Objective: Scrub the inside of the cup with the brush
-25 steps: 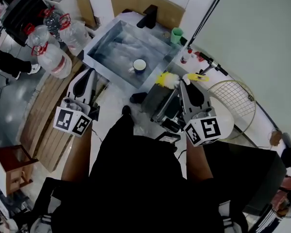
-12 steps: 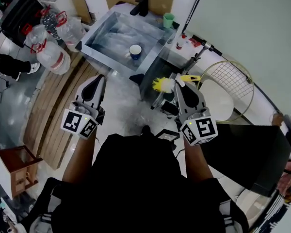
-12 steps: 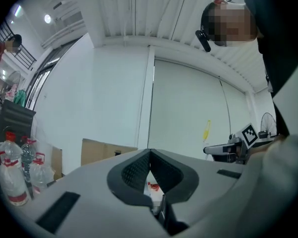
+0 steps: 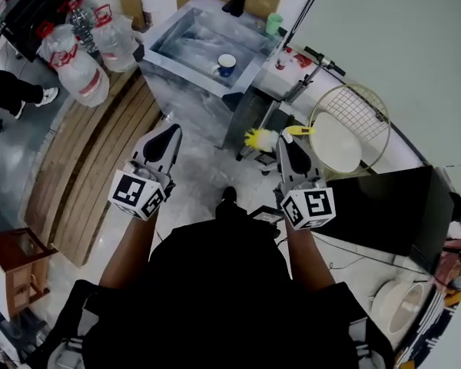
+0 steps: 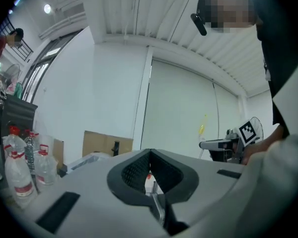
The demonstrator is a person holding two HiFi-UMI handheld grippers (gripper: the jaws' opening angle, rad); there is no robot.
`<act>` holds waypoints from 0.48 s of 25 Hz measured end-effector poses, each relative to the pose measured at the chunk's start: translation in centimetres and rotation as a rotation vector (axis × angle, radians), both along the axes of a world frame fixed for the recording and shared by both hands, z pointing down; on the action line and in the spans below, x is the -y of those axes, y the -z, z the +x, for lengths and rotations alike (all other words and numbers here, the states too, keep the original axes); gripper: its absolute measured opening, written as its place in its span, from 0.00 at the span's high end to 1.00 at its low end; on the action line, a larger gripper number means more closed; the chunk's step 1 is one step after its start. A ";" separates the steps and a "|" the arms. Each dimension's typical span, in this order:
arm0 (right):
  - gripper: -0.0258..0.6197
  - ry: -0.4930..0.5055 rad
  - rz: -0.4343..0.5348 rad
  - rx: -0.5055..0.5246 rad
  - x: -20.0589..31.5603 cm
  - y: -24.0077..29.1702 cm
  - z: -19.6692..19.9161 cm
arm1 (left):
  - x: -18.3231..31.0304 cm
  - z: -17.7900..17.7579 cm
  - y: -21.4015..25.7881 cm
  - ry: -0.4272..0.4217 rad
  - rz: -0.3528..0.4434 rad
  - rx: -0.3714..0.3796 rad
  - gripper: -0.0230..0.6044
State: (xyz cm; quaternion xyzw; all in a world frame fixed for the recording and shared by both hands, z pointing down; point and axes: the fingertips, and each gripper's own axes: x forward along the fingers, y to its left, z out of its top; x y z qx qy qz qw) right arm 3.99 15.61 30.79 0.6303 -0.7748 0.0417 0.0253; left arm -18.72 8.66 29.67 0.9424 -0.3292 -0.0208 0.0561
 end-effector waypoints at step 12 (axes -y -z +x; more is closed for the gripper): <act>0.89 -0.082 -0.078 -0.018 -13.9 -2.0 -5.7 | -11.7 -8.5 -4.5 0.058 -0.064 0.022 0.94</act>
